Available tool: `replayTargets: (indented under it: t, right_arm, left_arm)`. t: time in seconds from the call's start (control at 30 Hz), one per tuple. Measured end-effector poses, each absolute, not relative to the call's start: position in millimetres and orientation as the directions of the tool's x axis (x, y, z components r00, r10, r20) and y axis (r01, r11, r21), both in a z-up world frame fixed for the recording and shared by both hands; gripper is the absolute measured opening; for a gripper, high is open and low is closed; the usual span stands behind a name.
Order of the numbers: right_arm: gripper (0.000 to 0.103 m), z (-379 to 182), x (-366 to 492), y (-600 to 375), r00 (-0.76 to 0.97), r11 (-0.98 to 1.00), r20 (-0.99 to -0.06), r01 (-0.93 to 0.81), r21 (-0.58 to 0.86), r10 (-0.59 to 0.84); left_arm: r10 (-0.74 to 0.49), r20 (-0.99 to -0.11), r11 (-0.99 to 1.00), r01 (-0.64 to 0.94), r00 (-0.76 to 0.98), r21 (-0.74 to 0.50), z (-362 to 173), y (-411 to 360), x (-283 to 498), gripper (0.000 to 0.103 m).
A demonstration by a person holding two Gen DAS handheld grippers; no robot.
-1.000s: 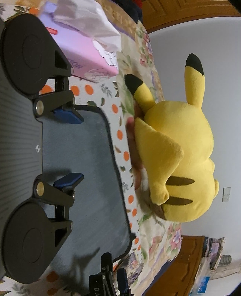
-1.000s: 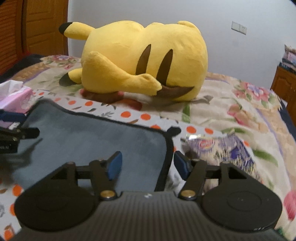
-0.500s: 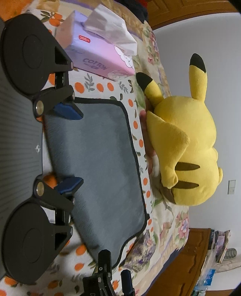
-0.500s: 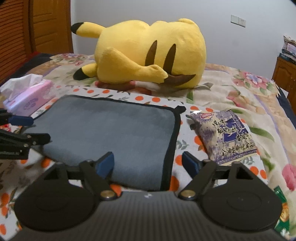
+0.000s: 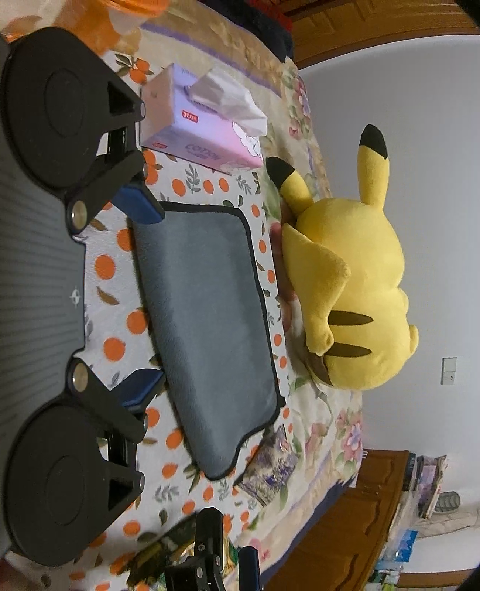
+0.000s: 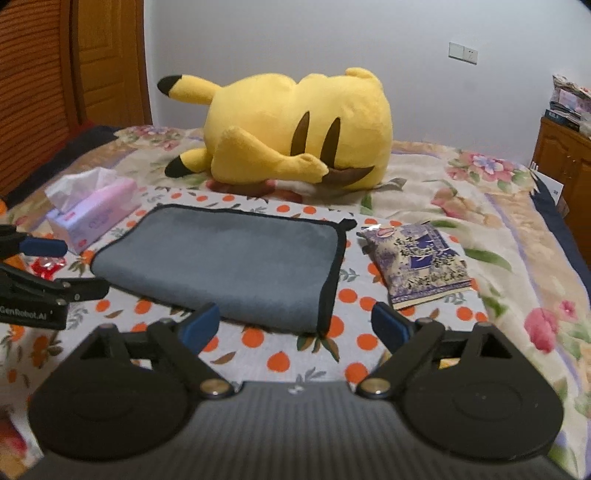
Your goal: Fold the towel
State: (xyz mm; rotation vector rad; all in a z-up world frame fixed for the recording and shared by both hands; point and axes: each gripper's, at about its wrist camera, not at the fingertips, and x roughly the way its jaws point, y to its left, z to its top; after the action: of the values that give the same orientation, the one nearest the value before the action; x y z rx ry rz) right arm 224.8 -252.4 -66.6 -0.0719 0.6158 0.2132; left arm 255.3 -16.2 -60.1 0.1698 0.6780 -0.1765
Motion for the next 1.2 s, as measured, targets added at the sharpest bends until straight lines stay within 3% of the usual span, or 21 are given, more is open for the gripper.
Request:
replayTargets:
  t: [0.23, 0.37, 0.6, 1.2]
  right_arm:
    - [0.09, -47, 193, -258, 0.809, 0.977, -0.559, -0.212, 0.01, 0.181]
    - [0.098, -39, 176, -259, 0.819, 0.979, -0.544, -0.203, 0.023, 0.183]
    - [0.102, -32, 155, -262, 0.821, 0.98, -0.54, -0.195, 0.044, 0.187]
    - [0.103, -16, 110, -270, 0.833, 0.983, -0.524, -0.176, 0.049, 0.175]
  left_arm:
    - [-0.104, -0.623, 0.97, 0.217, 0.775, 0.108, -40, -20, 224, 0.094]
    - [-0.106, -0.617, 0.97, 0.219, 0.78, 0.11, -28, -22, 206, 0.099]
    - [-0.099, -0.607, 0.971, 0.211, 0.788, 0.116, -16, -22, 181, 0.103]
    - [-0.07, -0.594, 0.978, 0.171, 0.801, 0.116, 10, -19, 130, 0.103]
